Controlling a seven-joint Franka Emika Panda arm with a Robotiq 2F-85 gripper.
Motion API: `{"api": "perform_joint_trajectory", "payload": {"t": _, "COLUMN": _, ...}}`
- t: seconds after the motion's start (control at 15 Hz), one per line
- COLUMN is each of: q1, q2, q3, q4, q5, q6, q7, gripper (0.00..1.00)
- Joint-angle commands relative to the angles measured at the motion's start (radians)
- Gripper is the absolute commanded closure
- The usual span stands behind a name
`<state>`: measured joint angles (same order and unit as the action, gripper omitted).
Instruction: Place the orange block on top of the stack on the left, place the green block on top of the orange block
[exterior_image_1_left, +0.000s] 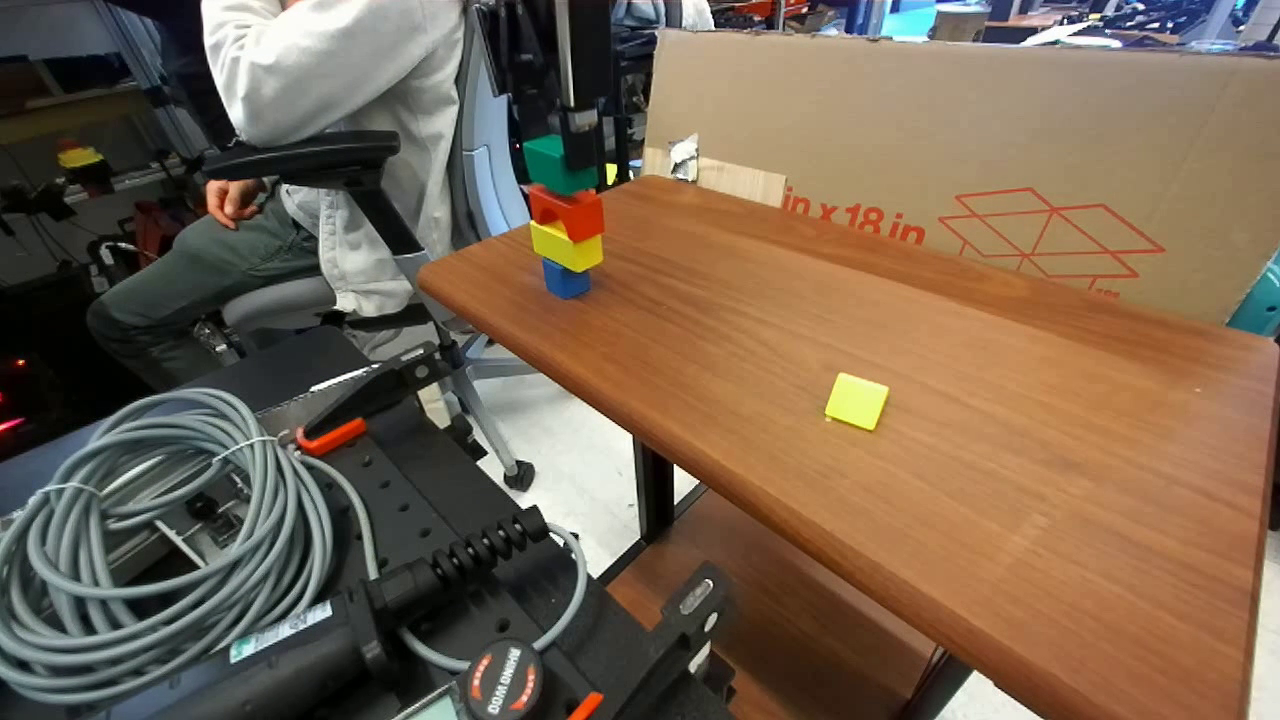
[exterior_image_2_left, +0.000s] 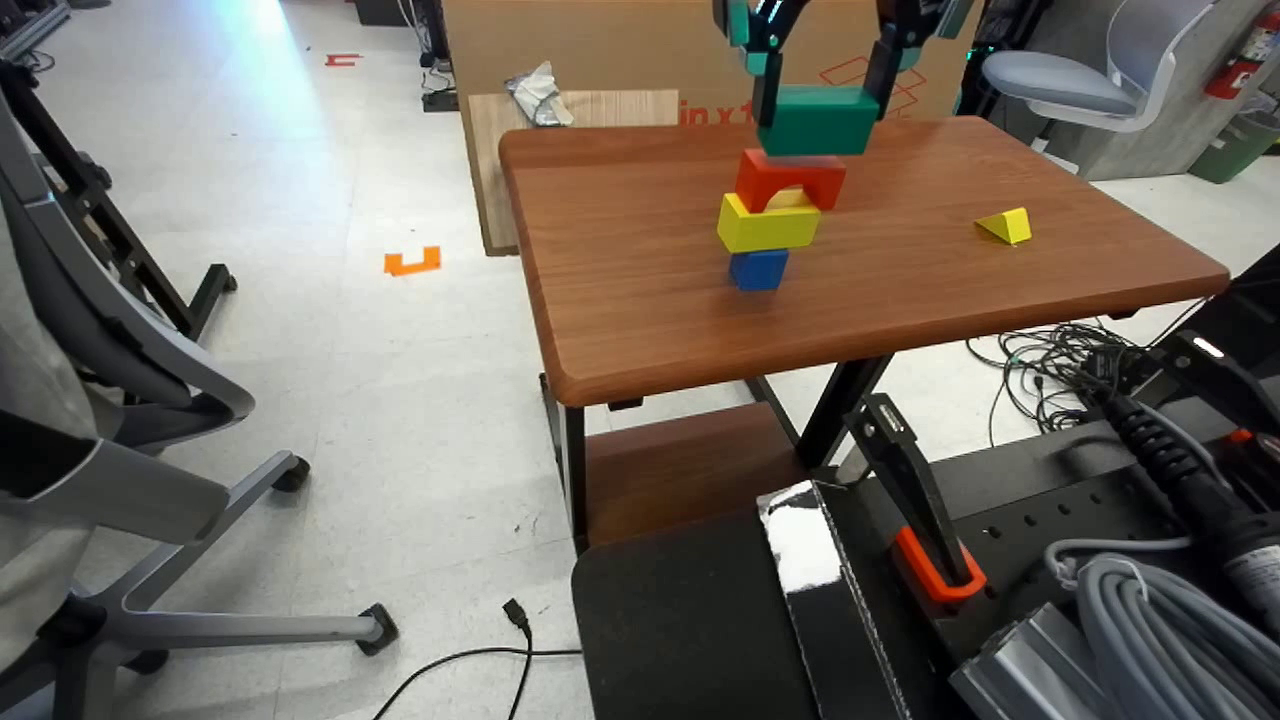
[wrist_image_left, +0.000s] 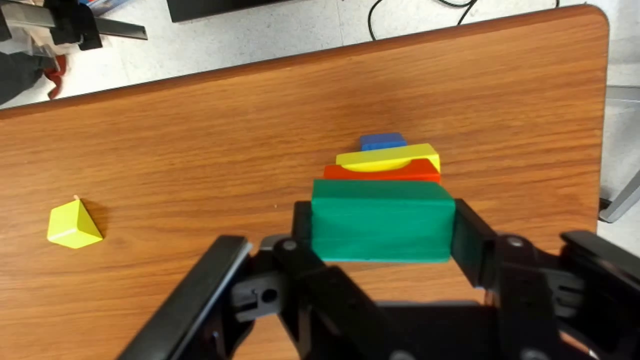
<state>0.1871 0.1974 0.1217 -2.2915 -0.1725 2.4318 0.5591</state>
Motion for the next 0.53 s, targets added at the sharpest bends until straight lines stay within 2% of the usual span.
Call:
{"api": "perform_joint_trajectory", "payload": {"t": 0.0, "q1": 0.026, "q2": 0.023, "q3": -0.019, "q4": 0.040, "q5": -0.016, "q6": -0.050, "q7": 0.027, "gripper": 0.58}}
{"api": "perform_joint_trajectory", "payload": {"t": 0.4, "q1": 0.026, "q2": 0.042, "q3": -0.018, "q4": 0.057, "q5": 0.000, "q6": -0.060, "q7": 0.010, "gripper": 0.58}}
{"api": "perform_joint_trajectory", "payload": {"t": 0.47, "q1": 0.026, "q2": 0.042, "q3": -0.018, "q4": 0.058, "q5": -0.002, "q6": -0.060, "q7": 0.009, "gripper": 0.29}}
